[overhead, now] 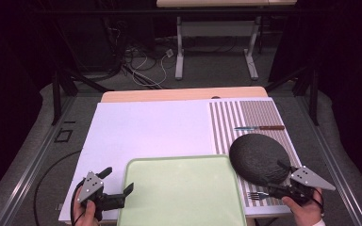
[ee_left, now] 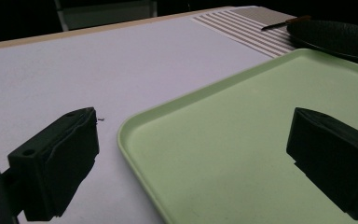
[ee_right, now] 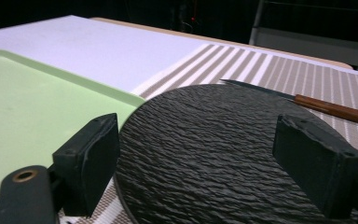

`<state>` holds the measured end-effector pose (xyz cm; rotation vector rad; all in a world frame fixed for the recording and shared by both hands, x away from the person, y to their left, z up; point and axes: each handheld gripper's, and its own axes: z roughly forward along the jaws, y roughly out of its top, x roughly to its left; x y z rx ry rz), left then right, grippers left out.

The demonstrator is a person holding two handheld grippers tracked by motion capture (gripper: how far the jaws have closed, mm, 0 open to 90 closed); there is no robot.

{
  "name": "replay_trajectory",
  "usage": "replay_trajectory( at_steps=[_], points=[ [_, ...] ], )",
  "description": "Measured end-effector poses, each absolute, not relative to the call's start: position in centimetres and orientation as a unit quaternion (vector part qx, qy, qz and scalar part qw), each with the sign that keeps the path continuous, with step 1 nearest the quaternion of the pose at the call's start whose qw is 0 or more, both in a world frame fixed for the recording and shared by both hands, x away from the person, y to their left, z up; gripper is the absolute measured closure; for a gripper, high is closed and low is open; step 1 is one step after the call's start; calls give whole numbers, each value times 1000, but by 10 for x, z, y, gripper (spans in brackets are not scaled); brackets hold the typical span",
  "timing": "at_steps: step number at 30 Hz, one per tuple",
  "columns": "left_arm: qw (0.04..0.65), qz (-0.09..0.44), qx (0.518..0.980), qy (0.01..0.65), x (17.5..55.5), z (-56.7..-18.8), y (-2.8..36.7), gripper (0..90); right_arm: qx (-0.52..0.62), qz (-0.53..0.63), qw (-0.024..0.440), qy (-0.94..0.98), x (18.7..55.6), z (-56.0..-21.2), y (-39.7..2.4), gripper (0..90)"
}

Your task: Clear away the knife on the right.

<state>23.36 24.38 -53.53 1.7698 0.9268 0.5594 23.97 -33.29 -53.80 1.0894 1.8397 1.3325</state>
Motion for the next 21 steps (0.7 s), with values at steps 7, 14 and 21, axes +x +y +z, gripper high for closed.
replay_trajectory(
  at_steps=[7, 14, 21],
  points=[
    [504, 233, 737, 386, 233, -536, 245, 27, 434, 475, 307, 702, 244, -540, -335, 141],
    [502, 234, 736, 389, 233, -537, 246, 27, 417, 456, 322, 717, 247, -537, -336, 187],
    [501, 231, 740, 384, 231, -537, 245, 27, 411, 439, 327, 728, 251, -528, -343, 264]
  ],
)
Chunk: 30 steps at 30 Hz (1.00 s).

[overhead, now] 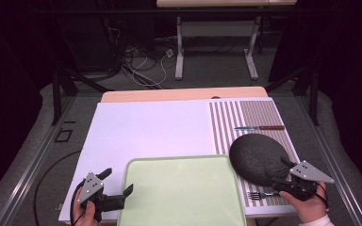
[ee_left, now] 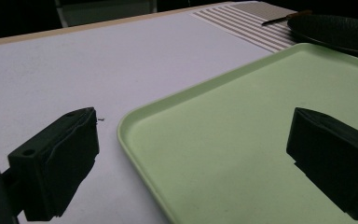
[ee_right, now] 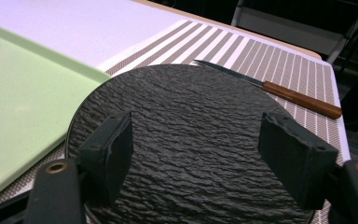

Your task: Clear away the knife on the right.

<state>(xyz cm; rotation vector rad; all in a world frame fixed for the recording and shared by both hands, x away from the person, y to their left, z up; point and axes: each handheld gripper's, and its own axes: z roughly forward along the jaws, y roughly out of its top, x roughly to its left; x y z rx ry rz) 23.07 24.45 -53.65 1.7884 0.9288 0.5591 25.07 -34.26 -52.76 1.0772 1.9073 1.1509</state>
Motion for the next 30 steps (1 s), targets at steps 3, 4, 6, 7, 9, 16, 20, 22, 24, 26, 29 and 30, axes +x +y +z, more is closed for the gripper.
replay_trajectory(
  at_steps=[3, 4, 6, 7, 9, 16, 20, 22, 24, 26, 29, 30],
  points=[
    [504, 232, 740, 381, 229, -536, 246, 27, 410, 433, 329, 732, 252, -523, -346, 297],
    [504, 232, 739, 382, 229, -536, 246, 27, 407, 433, 328, 734, 253, -522, -348, 316],
    [503, 232, 739, 383, 229, -536, 246, 27, 404, 429, 323, 740, 255, -517, -353, 347],
    [503, 232, 739, 383, 229, -536, 246, 27, 410, 428, 329, 735, 255, -515, -355, 351],
    [502, 232, 740, 383, 229, -536, 246, 27, 417, 424, 326, 735, 260, -509, -365, 390],
    [501, 232, 741, 383, 227, -536, 245, 27, 426, 423, 321, 733, 277, -496, -382, 449],
    [500, 232, 742, 382, 226, -537, 245, 27, 421, 428, 309, 738, 290, -488, -391, 469],
    [501, 233, 741, 382, 226, -537, 246, 27, 417, 423, 312, 742, 297, -485, -394, 469],
    [499, 233, 741, 383, 225, -537, 246, 27, 415, 418, 307, 748, 304, -482, -396, 472],
    [499, 233, 741, 383, 225, -537, 246, 27, 414, 414, 306, 751, 310, -478, -397, 463],
    [499, 234, 741, 383, 224, -537, 247, 27, 429, 412, 294, 748, 318, -474, -399, 456],
    [499, 234, 741, 383, 224, -537, 247, 27, 430, 414, 287, 749, 321, -472, -399, 457]
  ],
)
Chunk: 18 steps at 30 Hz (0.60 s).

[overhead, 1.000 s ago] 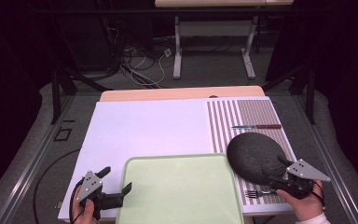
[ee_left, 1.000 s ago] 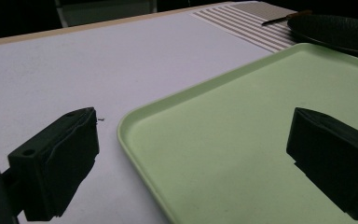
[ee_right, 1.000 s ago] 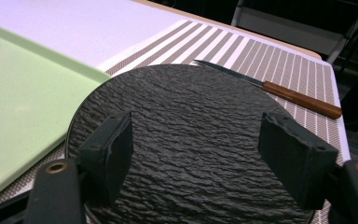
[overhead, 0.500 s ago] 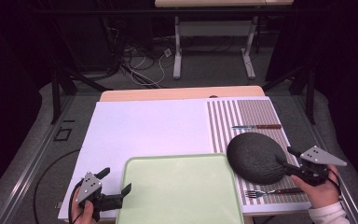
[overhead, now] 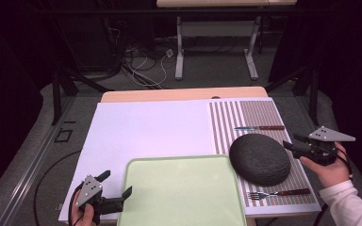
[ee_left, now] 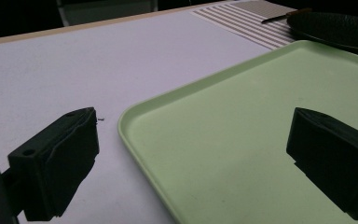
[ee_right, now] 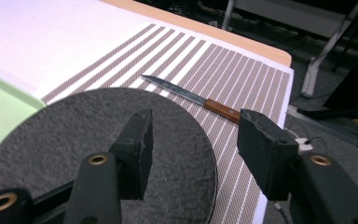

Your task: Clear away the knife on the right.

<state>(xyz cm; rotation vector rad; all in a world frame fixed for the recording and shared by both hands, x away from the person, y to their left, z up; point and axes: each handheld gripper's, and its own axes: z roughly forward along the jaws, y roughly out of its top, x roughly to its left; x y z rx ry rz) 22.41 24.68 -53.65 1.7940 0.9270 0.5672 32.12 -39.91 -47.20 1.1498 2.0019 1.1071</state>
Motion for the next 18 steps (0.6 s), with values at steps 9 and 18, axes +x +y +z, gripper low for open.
replay_trajectory(
  at_steps=[9, 18],
  points=[
    [494, 236, 747, 377, 224, -536, 246, 27, 445, 400, 280, 750, 346, -466, -398, 475],
    [494, 234, 749, 374, 224, -536, 245, 27, 464, 389, 277, 746, 372, -461, -400, 477]
  ],
)
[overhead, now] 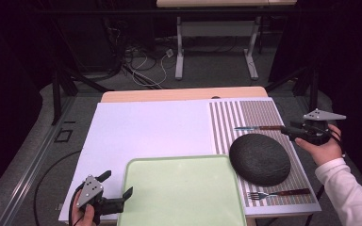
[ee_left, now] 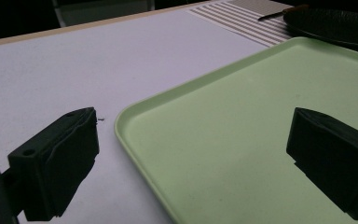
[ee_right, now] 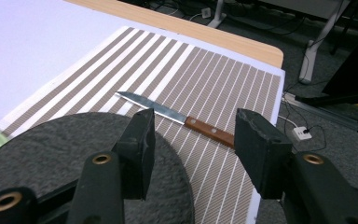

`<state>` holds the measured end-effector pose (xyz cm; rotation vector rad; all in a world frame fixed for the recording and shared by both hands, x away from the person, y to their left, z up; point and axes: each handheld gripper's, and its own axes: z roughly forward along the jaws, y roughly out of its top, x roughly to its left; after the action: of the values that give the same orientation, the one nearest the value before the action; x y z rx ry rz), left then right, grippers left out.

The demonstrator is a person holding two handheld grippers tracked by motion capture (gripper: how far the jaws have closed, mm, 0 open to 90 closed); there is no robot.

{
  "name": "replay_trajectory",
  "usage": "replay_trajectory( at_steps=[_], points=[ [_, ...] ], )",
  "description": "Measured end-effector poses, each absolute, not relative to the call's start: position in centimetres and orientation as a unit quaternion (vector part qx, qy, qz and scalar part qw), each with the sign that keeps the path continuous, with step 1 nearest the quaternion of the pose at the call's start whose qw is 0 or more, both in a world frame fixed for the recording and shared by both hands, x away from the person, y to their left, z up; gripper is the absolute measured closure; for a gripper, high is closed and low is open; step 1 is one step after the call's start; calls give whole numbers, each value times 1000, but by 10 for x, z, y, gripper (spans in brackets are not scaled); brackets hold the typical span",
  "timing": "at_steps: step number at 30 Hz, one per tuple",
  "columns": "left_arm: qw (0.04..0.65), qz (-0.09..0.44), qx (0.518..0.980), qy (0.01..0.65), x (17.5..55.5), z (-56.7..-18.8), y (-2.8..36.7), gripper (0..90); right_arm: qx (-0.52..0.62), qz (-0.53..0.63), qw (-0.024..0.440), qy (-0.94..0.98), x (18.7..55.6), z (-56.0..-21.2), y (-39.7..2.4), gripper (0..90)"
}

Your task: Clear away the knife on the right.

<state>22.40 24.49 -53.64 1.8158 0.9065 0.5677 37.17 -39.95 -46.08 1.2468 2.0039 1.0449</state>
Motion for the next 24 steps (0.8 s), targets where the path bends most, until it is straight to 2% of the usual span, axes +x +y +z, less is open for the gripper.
replay_trajectory(
  at_steps=[10, 13, 24],
  points=[
    [494, 233, 750, 374, 224, -537, 245, 27, 477, 372, 270, 749, 398, -459, -396, 459],
    [493, 232, 751, 373, 224, -537, 245, 27, 480, 368, 266, 750, 406, -459, -395, 479],
    [495, 233, 749, 373, 224, -537, 244, 27, 482, 376, 259, 748, 429, -472, -390, 474]
  ],
)
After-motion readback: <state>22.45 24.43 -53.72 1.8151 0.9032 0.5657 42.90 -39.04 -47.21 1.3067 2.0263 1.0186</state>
